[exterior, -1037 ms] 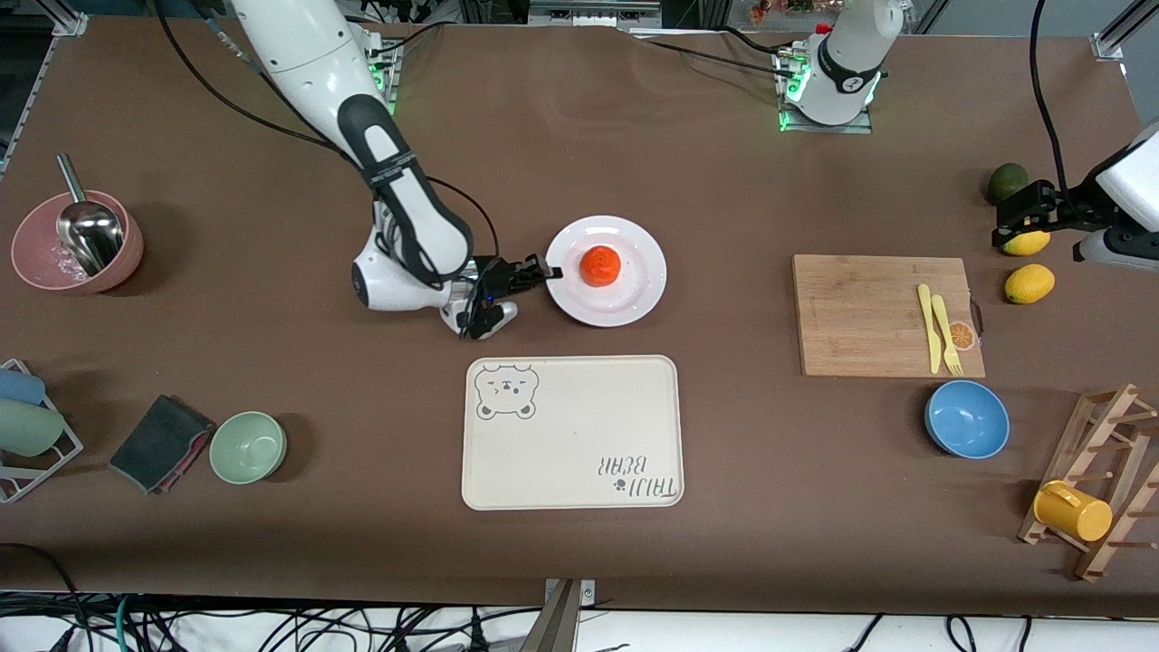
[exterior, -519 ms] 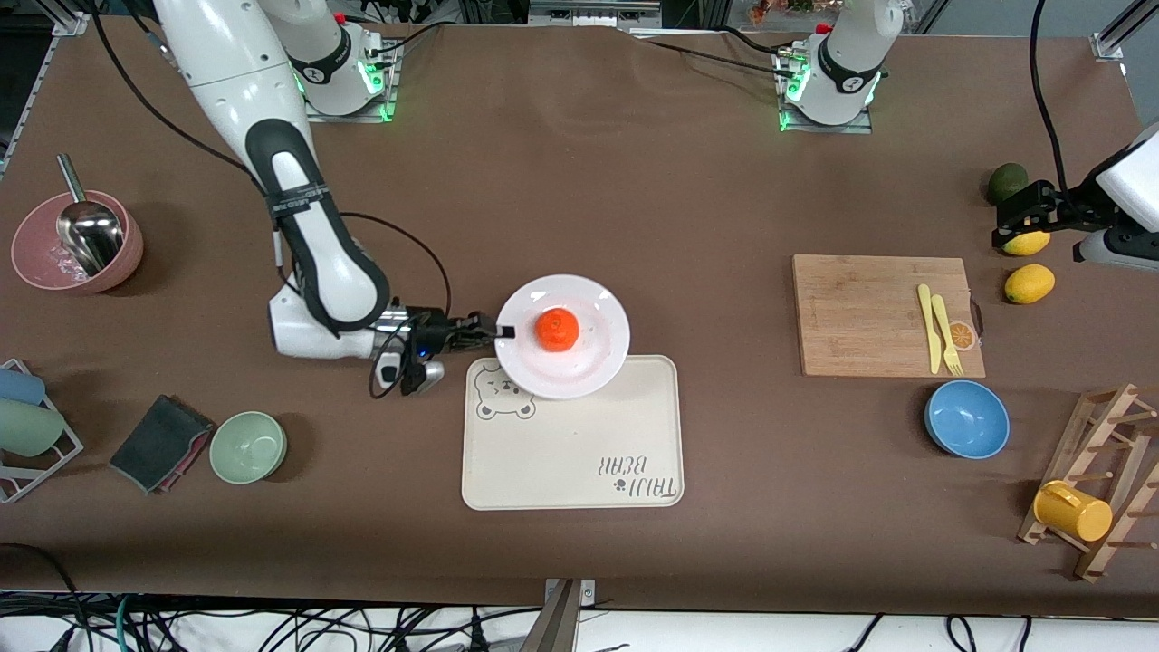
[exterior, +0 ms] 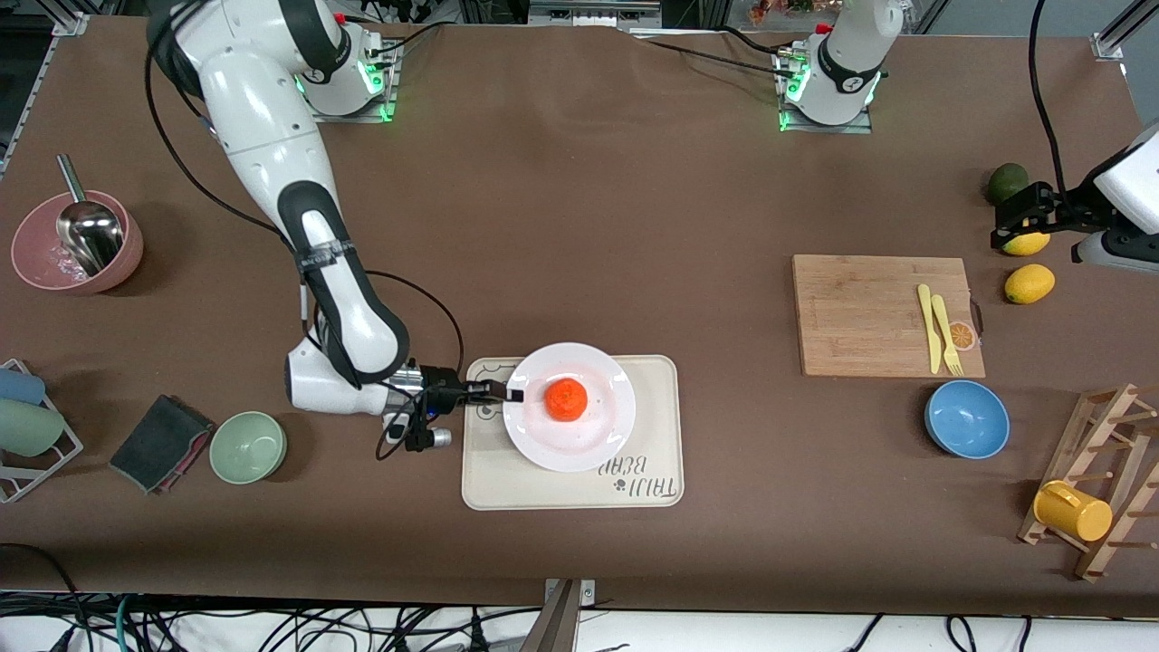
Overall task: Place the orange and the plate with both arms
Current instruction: 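Slide the plate with the right gripper onto the bear tray, then open the right gripper and release the plate rim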
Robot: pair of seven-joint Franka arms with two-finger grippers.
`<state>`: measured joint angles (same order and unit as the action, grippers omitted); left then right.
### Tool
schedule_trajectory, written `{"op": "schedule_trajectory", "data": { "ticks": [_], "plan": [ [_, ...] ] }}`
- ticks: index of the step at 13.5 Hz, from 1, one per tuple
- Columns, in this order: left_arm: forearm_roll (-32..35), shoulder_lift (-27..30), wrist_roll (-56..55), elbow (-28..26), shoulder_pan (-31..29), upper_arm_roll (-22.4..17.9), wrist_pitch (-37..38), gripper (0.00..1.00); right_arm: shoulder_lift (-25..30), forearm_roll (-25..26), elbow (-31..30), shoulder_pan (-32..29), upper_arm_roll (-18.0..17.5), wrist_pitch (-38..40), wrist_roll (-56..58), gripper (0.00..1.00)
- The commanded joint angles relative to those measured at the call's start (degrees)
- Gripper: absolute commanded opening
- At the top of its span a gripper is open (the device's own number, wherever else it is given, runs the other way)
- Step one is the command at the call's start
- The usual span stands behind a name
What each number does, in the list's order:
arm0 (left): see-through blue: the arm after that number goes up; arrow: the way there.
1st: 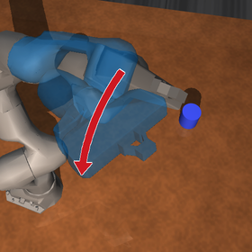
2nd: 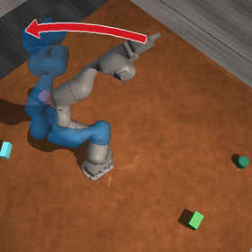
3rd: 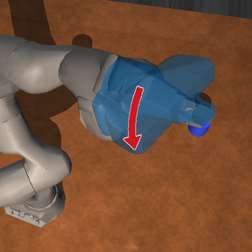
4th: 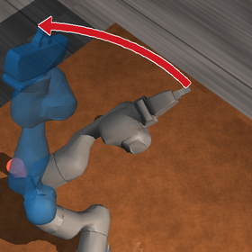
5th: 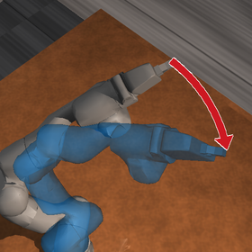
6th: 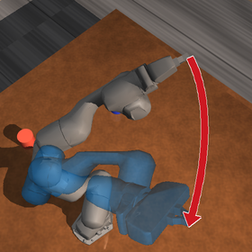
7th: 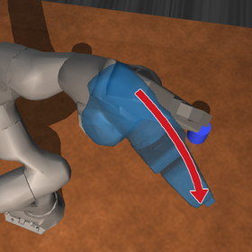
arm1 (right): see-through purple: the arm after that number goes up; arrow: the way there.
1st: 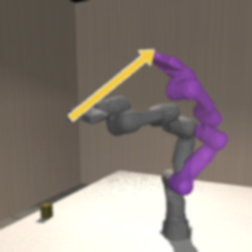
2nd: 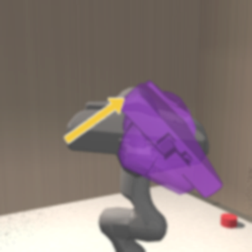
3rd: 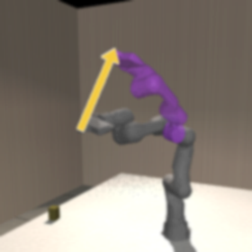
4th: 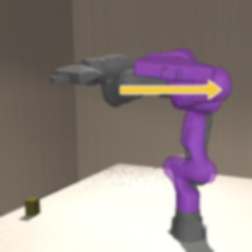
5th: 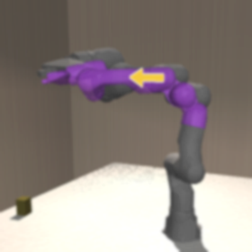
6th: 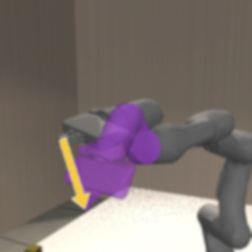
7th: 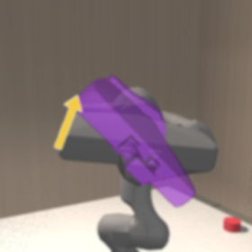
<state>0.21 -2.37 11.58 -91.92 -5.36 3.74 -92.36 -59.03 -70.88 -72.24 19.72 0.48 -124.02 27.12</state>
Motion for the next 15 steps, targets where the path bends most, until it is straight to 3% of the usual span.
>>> {"op": "schedule_trajectory", "data": {
  "ticks": [1, 3, 4, 7, 11, 13, 15],
  "plan": [
    [-1.17, -0.18, 0.55, 0.43, 0.09, -0.14, -0.37, 1.0, -2.93, 0.39, 4.91, 1.29, -0.57, -2.63, -2.86, 0.0],
    [-1.17, -0.18, 0.55, 0.34, 0.0, -0.14, -0.37, 1.0, -2.76, 1.0, 4.82, 1.38, -0.39, -2.55, -2.6, 0.0],
    [-1.17, -0.18, 0.55, 0.34, 0.0, -0.14, -0.37, 1.0, -2.49, 2.13, 4.74, 1.47, -0.3, -2.46, -2.25, 0.99],
    [-1.17, -0.27, 0.55, 0.43, 0.0, -0.14, -0.37, 1.0, -0.57, 11.6, 4.74, 1.99, -0.13, -2.54, -1.8, 1.0],
    [-1.17, -0.27, 0.55, 0.43, 0.0, -0.14, -0.37, 1.0, 4.88, 29.34, 4.21, 2.52, -0.13, -2.11, -2.16, 1.0],
    [-1.17, -0.27, 0.55, 0.34, 0.0, -0.14, -0.37, 1.0, 11.54, 36.73, -1.12, 2.96, 0.22, -1.93, -2.25, 1.0],
    [-1.17, -0.27, 0.55, 0.34, 0.0, -0.14, -0.37, 1.0, 17.34, 42.64, -5.7, 3.13, 3.46, 1.3, -2.42, 1.0]
  ]
}}
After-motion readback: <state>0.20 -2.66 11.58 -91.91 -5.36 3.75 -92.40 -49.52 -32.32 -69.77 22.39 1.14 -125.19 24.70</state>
